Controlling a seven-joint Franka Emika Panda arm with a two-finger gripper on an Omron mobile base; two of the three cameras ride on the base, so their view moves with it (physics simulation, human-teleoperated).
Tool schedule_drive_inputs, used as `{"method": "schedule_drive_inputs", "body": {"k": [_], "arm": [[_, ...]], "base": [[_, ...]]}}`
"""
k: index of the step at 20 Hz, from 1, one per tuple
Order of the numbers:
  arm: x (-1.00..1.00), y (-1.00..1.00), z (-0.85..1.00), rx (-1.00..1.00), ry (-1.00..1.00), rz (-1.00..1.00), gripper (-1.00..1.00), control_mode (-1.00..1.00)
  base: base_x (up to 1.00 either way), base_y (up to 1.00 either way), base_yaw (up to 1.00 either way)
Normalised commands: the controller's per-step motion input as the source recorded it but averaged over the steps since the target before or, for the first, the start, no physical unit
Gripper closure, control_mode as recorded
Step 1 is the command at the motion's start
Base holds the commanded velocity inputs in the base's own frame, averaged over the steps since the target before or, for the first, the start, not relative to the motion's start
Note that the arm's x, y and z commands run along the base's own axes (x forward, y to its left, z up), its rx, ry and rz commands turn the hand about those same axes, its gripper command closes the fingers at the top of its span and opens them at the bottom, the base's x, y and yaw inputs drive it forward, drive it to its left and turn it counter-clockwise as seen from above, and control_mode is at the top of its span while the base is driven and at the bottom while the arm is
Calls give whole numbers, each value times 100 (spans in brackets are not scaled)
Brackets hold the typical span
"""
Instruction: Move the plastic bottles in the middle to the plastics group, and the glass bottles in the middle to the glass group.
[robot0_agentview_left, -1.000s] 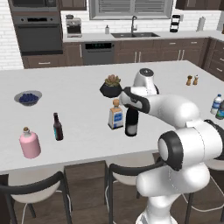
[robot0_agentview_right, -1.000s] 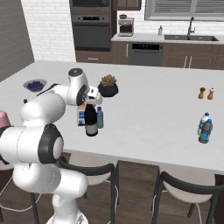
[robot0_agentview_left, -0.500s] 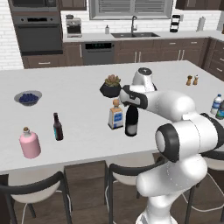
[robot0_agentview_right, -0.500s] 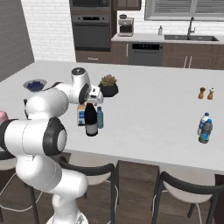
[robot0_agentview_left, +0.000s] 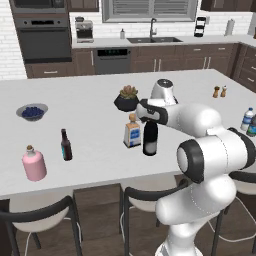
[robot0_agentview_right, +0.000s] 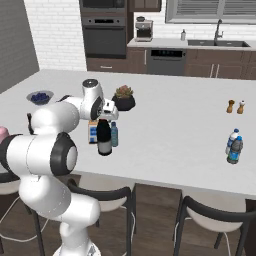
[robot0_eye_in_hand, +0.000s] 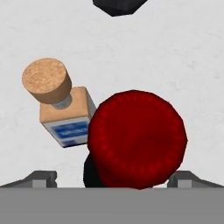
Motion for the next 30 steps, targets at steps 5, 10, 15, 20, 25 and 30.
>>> {"method": "schedule_drive_inputs", "body": {"k": [5, 10, 15, 20, 25, 30], "arm": [[5, 0, -4, 0, -5, 0, -100, -100], [17, 0, -2, 0, 0, 0, -100, -100], [10, 0, 0, 0, 0, 1, -100, -100], [0, 0, 0, 0, 0, 0, -100, -100], [0, 0, 0, 0, 0, 0, 100, -100], [0, 0, -1, 0, 0, 0, 100, -100]], "base": [[0, 0, 0], [0, 0, 0], [0, 0, 0], [0, 0, 0], [0, 0, 0], [0, 0, 0]]}}
